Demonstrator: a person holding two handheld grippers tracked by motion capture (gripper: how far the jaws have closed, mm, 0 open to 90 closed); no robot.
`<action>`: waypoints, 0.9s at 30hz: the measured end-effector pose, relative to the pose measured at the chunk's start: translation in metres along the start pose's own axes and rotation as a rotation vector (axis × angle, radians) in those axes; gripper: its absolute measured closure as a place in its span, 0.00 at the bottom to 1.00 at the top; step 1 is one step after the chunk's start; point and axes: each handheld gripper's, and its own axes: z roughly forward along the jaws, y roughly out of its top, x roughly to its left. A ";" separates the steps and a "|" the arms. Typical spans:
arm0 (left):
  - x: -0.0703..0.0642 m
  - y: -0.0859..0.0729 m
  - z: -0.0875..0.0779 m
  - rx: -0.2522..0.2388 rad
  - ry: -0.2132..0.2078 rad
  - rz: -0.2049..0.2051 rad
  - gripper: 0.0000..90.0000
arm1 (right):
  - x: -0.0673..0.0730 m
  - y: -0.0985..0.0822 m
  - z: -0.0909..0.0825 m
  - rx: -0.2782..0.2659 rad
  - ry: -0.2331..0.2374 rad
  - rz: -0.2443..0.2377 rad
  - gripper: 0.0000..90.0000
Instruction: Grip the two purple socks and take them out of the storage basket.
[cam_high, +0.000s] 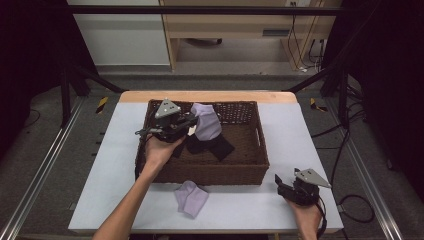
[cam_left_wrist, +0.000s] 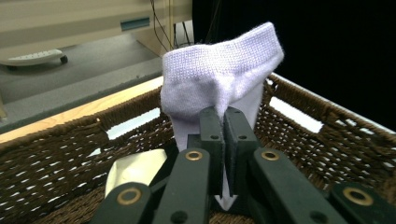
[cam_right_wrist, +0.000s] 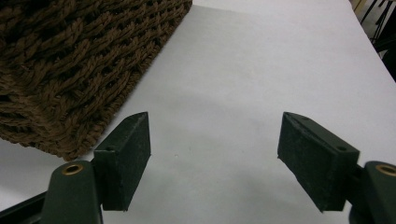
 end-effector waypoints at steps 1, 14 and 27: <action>-0.001 0.001 -0.005 -0.007 -0.001 0.001 0.96 | 0.000 0.000 0.000 -0.002 -0.001 -0.001 0.29; -0.020 0.006 -0.074 -0.106 -0.056 0.032 0.96 | 0.000 0.000 -0.001 -0.009 -0.009 -0.004 0.33; -0.040 -0.007 -0.126 -0.122 -0.104 0.070 0.96 | 0.000 -0.001 -0.002 -0.016 -0.008 0.001 0.33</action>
